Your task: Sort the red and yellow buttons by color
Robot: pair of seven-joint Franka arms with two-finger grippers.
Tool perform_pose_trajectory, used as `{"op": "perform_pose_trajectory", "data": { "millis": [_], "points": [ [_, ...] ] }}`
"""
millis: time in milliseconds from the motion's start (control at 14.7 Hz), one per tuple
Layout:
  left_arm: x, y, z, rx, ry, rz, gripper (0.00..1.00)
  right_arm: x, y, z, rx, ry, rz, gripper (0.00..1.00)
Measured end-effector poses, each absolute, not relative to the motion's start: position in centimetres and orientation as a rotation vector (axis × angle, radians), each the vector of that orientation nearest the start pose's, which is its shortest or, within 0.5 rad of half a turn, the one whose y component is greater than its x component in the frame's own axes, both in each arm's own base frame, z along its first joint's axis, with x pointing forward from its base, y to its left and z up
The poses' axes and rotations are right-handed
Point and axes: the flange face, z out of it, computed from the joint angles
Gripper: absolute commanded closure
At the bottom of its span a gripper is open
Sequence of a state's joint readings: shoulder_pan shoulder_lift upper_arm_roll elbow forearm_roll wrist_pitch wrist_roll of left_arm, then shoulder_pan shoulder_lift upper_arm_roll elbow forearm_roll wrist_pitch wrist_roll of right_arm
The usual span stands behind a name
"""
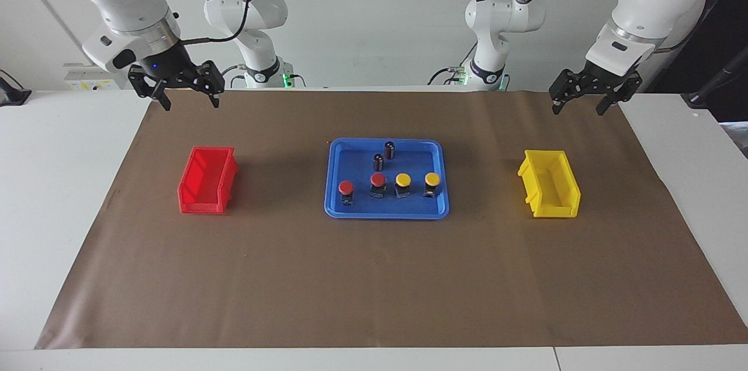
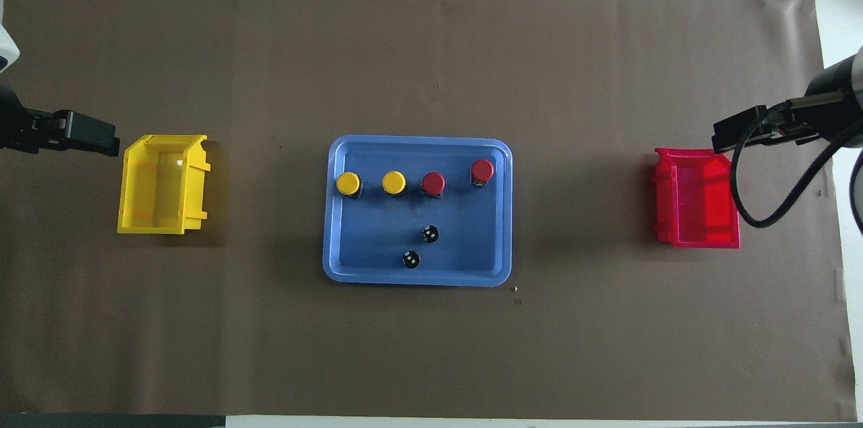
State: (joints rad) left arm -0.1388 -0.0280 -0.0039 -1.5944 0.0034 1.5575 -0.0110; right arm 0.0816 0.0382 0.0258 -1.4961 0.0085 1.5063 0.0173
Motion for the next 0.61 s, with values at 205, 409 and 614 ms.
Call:
{"op": "perform_pose_trajectory", "data": {
  "millis": [205,409,614],
  "points": [
    [53.9,-7.7,62.8,-3.131,0.206,0.013,0.0,57.5,15.8,59.4,-3.12,-0.117,0.009,0.0],
    [53.9,-7.7,62.8,-3.131,0.206,0.013,0.0,59.8,27.0,51.4,-3.084,-0.048,-0.093,0.0],
    [53.9,-7.7,62.8,-3.131,0.206,0.013,0.0,60.5,32.5,42.9,-3.114,-0.035,-0.083,0.0]
  ]
}}
